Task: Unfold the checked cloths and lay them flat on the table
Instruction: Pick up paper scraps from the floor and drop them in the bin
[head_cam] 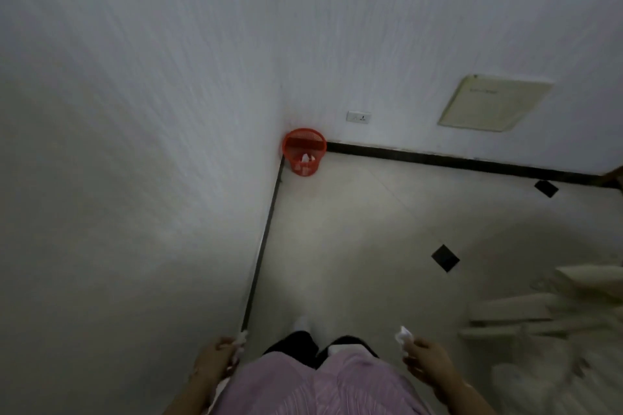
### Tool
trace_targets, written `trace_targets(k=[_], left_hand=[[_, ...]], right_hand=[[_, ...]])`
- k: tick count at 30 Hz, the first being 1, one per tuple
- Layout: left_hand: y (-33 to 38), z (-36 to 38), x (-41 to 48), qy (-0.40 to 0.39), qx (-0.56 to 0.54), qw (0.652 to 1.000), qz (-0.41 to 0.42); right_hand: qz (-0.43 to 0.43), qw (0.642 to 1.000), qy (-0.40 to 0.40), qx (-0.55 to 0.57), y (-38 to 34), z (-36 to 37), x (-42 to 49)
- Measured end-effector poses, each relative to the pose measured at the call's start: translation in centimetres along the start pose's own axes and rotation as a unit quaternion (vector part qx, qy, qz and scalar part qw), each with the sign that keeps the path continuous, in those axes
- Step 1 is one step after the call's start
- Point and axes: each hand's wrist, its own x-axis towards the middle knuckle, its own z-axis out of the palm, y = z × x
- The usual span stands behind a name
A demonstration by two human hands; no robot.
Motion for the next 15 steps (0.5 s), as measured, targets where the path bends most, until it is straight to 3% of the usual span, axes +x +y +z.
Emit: trace_targets(k=[2,9,15], left_hand=[[5.4,1.1,1.6,-0.049,0.005,0.999,0.014],[22.6,7.7,9.8,-0.089,-0.002,0.993,0.077],[27.6,10.8,15.7,-0.041,-0.019,0.999,-0.027]], right_hand=[[0.022,1.0,0.005,0.012,-2.6,-0.1,1.8],[0.046,0.999,0.005,0.006,-14.6,0.7,10.5],[0.028,0.998,-0.032,-0.049,-29.0,1.2,20.4]])
